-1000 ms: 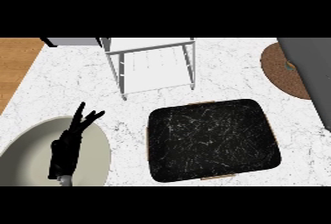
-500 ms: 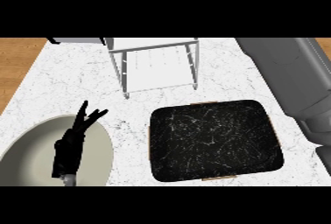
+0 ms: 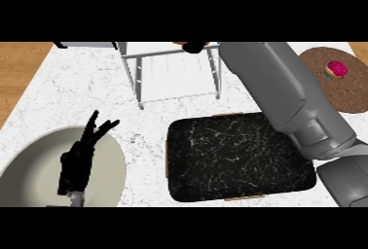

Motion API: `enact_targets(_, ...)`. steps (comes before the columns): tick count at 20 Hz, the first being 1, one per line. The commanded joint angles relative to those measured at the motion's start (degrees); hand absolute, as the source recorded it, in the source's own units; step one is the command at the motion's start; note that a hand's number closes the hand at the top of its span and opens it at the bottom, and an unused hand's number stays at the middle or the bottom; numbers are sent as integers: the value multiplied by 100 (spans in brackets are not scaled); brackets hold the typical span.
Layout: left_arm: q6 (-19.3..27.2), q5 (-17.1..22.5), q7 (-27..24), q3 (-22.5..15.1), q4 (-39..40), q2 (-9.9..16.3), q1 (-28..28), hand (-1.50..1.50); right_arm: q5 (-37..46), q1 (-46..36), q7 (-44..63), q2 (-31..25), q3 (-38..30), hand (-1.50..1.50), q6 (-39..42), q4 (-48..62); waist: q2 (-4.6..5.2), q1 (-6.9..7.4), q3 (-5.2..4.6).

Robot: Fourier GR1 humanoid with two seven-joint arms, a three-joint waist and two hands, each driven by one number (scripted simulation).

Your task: Pick the croissant from the tray and place it in the tiered basket

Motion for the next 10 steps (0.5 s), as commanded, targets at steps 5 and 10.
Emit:
enact_targets(5,-76,108,123,-109,305,-239,196,0,-610,73,-338,506,-805,150,-356,815,79,53,-119)
enact_targets(10,-240,226,167,105,334,-38,150,0,-1166,-17,-627,601,-1402,-150,-153,1090,88,78,-120)
